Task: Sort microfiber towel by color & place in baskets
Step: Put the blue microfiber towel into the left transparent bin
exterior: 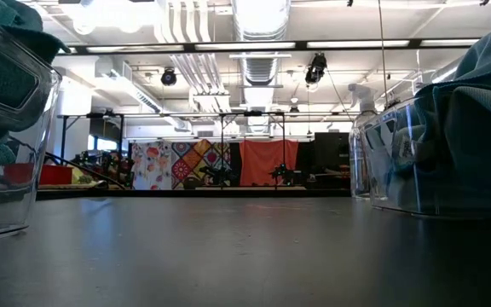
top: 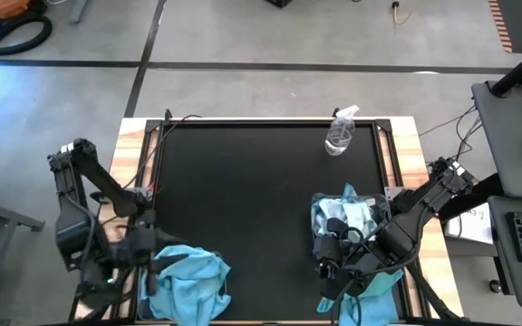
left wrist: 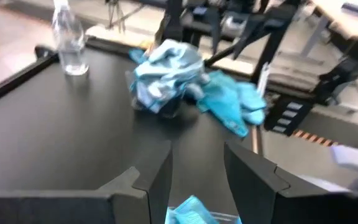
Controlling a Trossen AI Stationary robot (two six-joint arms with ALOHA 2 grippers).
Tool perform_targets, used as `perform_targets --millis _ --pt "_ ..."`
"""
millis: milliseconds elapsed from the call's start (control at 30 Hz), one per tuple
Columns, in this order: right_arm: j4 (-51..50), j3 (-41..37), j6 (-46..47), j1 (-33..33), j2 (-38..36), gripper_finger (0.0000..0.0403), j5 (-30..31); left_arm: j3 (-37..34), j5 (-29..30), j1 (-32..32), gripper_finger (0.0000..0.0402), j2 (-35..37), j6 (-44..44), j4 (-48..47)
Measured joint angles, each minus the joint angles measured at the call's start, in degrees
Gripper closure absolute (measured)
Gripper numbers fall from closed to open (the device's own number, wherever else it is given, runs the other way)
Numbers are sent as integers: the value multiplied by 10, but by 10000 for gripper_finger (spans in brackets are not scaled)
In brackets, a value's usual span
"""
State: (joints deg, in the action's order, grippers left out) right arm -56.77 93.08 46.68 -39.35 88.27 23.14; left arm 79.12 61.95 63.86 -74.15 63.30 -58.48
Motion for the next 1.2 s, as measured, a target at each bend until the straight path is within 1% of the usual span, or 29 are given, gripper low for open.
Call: perform_targets --millis 133,233,300,400,533,667,733,833,933,1133,1200 --pt "0 0 0 0 0 225 0 -6 -79 -63 272 -1 -11 0" --pt "0 -1 12 0 0 225 -10 -7 -121 -101 272 -10 -29 1" --pt "-1 -4 28 0 0 225 -25 -7 -140 -118 272 -19 -51 11" --pt "-6 -9 62 0 0 225 -66 -7 -163 -132 272 -31 -94 43" --pt "-14 -17 131 -4 2 225 -135 -5 -173 -136 272 -46 -143 75" --pt "-38 -22 199 -30 11 225 -196 -4 -176 -136 272 -54 -142 76" --pt "-46 -23 217 -45 17 225 -218 -4 -176 -136 272 -58 -138 75" --pt "-76 -25 236 -67 30 225 -235 -4 -176 -136 272 -63 -137 75" --pt "-96 -25 249 -80 45 225 -239 -4 -176 -136 272 -66 -138 75" --pt "-97 -26 260 -87 83 225 -258 -4 -177 -136 272 -67 -146 75" --pt "-98 -26 268 -87 100 225 -276 -5 -177 -136 272 -67 -153 75"
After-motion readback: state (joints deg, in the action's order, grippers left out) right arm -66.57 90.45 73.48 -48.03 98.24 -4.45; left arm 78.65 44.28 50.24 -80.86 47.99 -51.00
